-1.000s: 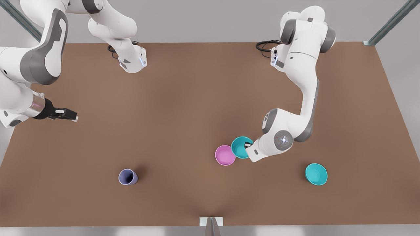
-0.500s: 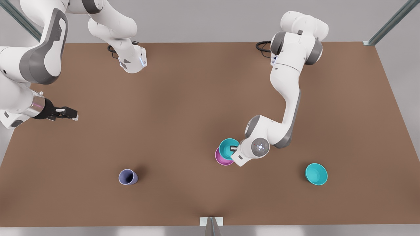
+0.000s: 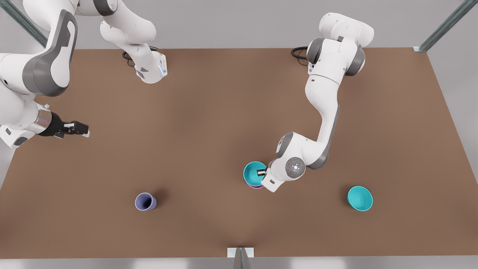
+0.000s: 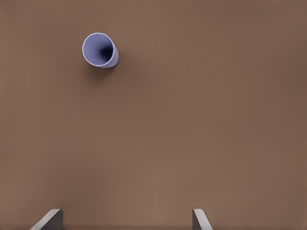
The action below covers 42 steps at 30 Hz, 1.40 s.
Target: Stack the blue bowl on the pink bowl
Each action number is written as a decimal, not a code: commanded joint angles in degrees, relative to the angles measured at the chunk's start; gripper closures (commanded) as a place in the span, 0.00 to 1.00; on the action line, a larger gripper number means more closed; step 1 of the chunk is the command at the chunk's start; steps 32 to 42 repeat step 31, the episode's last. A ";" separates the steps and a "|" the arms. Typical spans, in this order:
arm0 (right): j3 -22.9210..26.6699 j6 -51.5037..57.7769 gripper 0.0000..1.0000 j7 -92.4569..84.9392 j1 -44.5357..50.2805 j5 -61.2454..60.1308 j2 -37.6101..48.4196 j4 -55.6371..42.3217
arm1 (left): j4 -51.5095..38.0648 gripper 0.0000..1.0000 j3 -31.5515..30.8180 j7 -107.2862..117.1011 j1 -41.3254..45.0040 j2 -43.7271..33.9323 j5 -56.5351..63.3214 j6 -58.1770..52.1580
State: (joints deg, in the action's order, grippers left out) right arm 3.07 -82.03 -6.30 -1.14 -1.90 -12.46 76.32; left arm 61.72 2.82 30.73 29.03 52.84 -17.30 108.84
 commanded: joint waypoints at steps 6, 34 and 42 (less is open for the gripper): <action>0.10 0.03 0.00 -1.70 -0.09 -0.03 0.07 -0.03 | 0.33 0.79 0.00 6.54 -0.12 0.16 -0.55 1.20; 0.10 0.03 0.00 -1.78 -0.17 -0.03 0.07 -0.03 | 19.40 0.00 -2.02 -27.04 -19.98 -42.03 20.02 -29.56; 0.10 0.03 0.00 -1.78 -0.17 -0.03 0.07 -0.03 | 19.40 0.00 -2.02 -27.04 -19.98 -42.03 20.02 -29.56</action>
